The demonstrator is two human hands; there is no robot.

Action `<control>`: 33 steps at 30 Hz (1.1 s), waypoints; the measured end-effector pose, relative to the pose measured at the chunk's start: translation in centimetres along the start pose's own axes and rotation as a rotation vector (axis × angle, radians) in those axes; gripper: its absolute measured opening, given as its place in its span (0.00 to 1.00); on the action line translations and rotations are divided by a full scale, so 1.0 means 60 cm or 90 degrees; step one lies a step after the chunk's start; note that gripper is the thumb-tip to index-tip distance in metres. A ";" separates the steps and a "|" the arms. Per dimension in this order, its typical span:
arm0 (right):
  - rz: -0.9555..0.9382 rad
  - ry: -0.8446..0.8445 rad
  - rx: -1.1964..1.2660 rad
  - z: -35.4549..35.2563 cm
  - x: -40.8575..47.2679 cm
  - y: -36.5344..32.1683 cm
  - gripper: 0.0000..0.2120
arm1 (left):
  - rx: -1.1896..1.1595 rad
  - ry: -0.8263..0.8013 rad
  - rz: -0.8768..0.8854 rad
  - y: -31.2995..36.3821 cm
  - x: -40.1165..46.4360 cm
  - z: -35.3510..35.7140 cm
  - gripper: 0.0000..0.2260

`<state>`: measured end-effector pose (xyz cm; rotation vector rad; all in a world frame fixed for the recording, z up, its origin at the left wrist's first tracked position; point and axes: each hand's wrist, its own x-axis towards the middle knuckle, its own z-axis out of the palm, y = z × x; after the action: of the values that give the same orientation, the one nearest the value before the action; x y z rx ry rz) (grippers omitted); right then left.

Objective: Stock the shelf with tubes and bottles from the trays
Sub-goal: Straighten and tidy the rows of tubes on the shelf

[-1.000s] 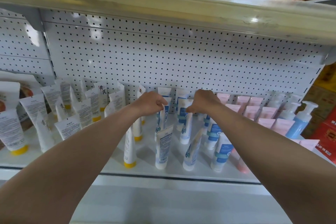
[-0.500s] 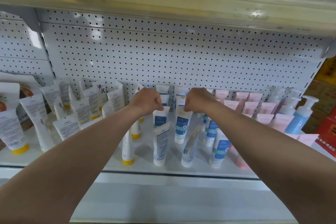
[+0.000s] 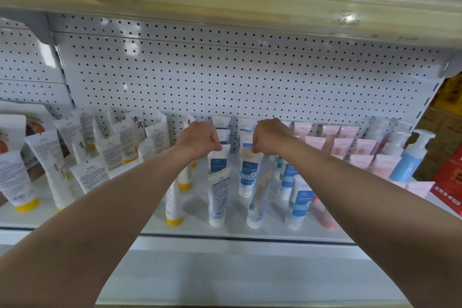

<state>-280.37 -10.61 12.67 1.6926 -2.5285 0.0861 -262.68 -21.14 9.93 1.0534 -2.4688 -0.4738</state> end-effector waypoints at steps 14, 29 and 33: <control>0.009 0.011 0.030 0.014 0.001 0.002 0.08 | -0.014 0.016 0.003 -0.005 -0.009 0.008 0.08; 0.078 0.046 0.062 -0.010 -0.032 -0.013 0.20 | -0.061 0.042 0.084 0.018 -0.030 -0.018 0.07; 0.099 0.058 0.066 -0.027 -0.060 -0.024 0.22 | -0.124 -0.020 0.119 0.022 -0.052 -0.030 0.07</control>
<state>-277.56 -7.66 13.88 1.4863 -2.6247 0.3040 -260.62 -18.25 11.35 0.7355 -2.4590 -0.6593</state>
